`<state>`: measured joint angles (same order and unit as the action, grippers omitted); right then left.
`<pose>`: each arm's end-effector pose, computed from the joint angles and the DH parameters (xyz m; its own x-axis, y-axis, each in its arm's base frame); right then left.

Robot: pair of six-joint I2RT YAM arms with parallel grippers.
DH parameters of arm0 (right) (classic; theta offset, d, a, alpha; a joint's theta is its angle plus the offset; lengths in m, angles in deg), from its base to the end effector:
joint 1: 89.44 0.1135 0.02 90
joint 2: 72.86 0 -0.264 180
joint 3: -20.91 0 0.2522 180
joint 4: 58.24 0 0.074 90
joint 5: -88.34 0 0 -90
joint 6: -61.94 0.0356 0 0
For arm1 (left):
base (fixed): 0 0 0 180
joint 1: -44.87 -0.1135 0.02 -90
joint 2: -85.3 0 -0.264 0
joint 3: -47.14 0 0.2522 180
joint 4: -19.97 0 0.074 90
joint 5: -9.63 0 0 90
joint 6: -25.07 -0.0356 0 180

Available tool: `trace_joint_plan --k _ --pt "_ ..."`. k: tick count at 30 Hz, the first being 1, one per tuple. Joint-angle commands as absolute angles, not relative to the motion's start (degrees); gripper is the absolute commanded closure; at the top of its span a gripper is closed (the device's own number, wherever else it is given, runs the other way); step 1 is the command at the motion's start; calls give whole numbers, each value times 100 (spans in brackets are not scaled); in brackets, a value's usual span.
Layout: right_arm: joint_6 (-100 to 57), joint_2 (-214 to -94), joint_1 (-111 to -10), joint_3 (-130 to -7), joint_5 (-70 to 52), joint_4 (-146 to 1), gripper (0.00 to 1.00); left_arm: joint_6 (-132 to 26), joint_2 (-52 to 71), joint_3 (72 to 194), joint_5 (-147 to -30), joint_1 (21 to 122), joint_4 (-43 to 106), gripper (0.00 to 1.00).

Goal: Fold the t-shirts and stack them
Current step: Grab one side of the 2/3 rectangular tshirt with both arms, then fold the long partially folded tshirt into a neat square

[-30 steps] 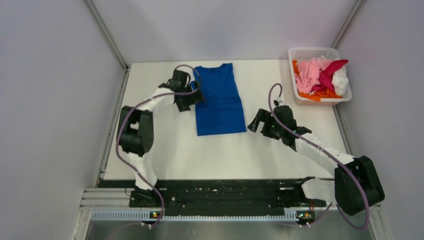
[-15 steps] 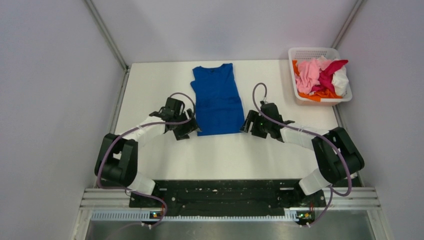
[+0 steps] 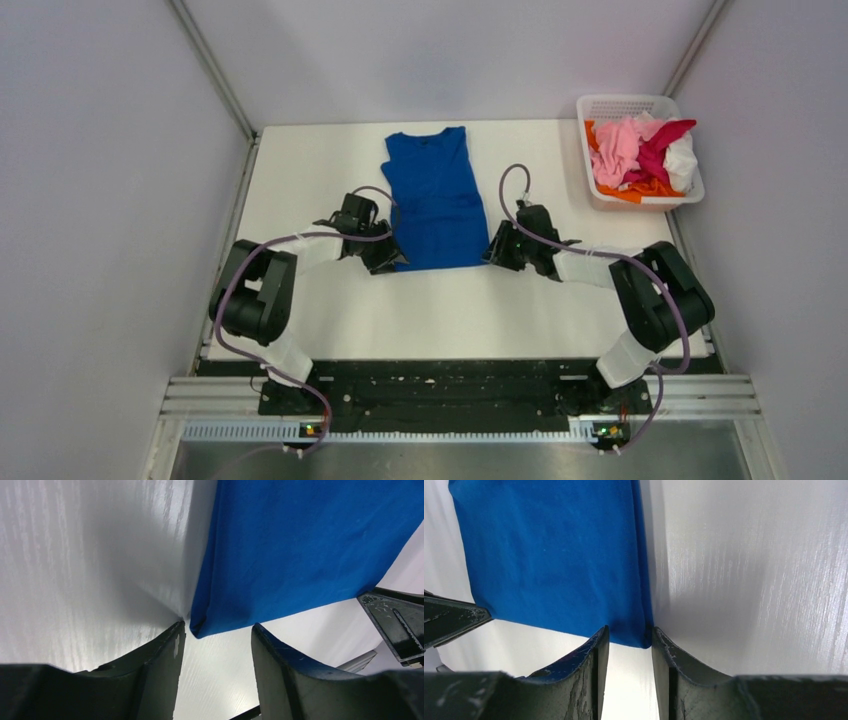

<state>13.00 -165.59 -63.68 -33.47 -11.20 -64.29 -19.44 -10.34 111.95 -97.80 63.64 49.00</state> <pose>0.2751 0.1393 0.1444 -0.8267 0.3203 -0.4626 0.0103 0.8306 0.5567 0.2964 -0.1120 0.1536 -0.8945 -0.4146 -0.1673 -0.2689 0.7978 -0.5397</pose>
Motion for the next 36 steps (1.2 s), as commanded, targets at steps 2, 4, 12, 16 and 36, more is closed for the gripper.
trace_joint_plan --k 2,4,12,16,36 --pt "1307 -16767 -6298 -3307 -1004 -6490 73 -1996 -1533 11304 -9566 6394 4879 59" --pt "1332 -16773 -6295 -3269 -1013 -6455 81 -2010 -1573 11323 -9550 6394 4898 67" --pt "1394 -16420 -6241 -2711 -1359 -5662 100 -2024 -1351 11084 -9566 6430 5092 100" --pt "1423 -15658 -5997 -2367 -1343 -5957 100 -2050 -563 10520 -9359 6551 5343 100" --pt "1400 -12094 -4264 -3149 -416 -8421 100 -2058 3459 10692 -9415 6612 7018 100"
